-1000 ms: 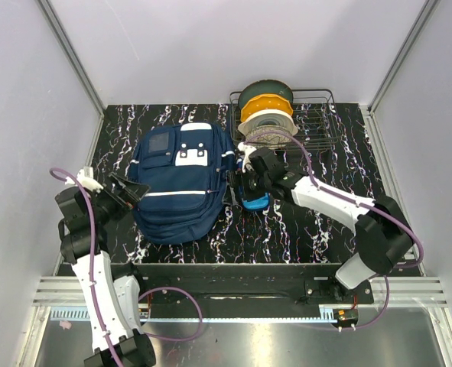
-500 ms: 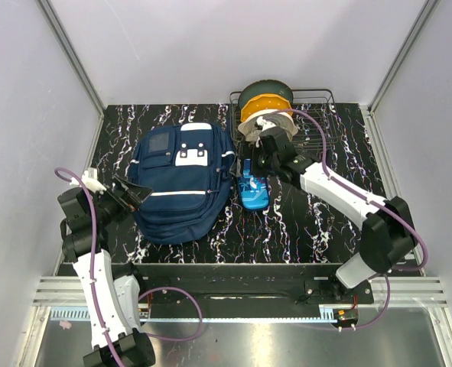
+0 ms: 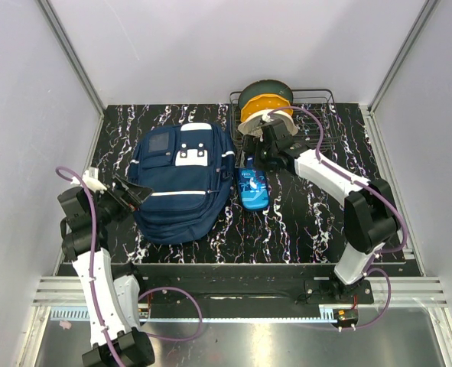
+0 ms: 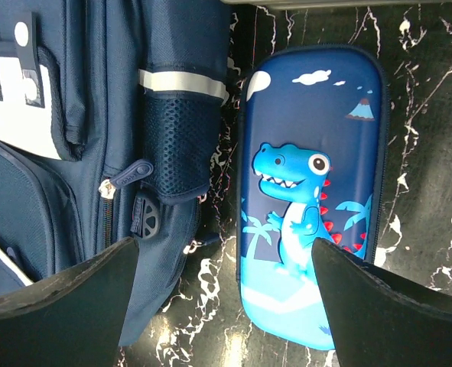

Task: Pack the student bag
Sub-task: Unzip the student bag at the center of the board.

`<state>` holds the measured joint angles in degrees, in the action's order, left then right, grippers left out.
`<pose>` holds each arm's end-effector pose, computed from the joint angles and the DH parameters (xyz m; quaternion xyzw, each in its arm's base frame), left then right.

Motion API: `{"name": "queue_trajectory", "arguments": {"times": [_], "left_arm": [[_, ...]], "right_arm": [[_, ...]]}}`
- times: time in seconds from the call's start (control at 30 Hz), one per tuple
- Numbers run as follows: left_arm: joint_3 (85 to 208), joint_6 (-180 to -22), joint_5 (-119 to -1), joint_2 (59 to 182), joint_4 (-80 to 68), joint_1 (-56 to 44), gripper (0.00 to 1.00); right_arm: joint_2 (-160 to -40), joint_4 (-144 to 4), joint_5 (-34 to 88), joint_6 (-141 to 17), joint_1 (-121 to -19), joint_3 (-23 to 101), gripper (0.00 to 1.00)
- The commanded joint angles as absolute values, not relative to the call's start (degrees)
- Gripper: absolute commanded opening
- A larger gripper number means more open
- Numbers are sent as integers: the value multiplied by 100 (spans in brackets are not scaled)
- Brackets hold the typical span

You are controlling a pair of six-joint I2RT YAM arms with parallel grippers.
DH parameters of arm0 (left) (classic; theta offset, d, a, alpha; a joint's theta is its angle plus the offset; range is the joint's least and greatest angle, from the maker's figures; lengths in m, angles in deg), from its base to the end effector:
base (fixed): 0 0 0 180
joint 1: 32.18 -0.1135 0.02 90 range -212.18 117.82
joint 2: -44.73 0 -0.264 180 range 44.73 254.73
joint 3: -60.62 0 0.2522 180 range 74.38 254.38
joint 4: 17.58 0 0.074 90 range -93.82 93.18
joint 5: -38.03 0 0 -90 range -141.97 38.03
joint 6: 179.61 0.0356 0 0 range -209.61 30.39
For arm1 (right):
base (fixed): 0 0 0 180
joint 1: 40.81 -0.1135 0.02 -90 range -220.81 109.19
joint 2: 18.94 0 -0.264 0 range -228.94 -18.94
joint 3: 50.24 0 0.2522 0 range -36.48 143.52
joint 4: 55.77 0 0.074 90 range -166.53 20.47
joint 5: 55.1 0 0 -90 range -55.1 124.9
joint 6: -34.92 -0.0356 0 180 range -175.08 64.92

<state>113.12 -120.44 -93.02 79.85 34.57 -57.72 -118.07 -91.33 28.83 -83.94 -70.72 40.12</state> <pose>0.1252 0.0339 0.2832 -0.2487 0.8082 -0.3304 0.4193 0.3357 0.1974 0.2593 -0.0290 0.9201 0.2327 0.3137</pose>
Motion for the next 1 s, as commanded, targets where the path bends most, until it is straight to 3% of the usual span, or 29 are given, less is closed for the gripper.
{"name": "queue_trajectory", "arguments": {"times": [0.0,0.97], "left_arm": [[11332,-11949,-9494,8059,3125,-5740,99],[11296,-12116,-9442,8182,2985,-5433,99]], "right_arm": [[-11791,-9098,2550,-8514,-7051,4183,99],[-11131,-8271,2198,-7995,-7051,3744,96]]}}
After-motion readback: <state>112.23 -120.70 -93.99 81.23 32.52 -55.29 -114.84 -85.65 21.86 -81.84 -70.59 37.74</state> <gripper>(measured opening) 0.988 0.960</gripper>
